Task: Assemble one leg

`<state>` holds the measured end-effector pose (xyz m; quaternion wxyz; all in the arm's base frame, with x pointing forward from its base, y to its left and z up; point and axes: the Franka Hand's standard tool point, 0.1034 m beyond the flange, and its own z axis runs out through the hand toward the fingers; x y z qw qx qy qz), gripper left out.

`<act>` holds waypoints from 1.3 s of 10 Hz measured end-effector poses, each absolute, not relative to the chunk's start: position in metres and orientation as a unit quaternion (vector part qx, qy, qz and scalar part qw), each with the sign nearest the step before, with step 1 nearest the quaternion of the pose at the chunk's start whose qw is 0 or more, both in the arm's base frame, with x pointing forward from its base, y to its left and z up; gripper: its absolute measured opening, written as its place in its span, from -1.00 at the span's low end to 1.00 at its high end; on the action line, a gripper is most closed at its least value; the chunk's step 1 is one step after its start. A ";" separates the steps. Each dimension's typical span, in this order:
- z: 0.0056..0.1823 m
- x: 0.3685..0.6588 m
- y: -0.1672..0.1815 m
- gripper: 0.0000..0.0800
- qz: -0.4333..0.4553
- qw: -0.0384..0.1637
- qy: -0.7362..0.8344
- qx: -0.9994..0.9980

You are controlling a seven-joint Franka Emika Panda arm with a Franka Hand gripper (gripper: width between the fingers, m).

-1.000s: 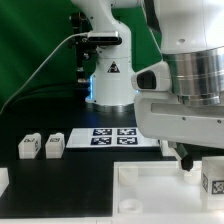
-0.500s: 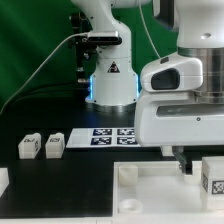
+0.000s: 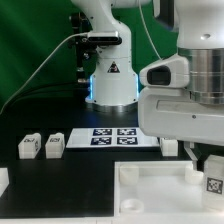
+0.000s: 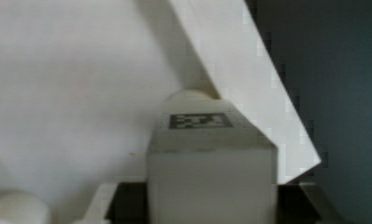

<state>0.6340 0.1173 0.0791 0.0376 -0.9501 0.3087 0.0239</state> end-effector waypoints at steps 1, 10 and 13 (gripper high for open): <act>0.080 0.634 0.117 -0.27 0.030 0.031 0.424 -0.904; 0.077 0.634 0.112 0.29 0.052 0.060 0.729 -0.680; 0.072 0.632 0.110 0.61 0.022 0.078 0.542 -0.836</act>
Offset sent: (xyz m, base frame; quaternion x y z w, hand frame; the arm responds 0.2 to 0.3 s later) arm 0.0162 -0.0082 0.0022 0.1438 -0.0290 0.5000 0.8535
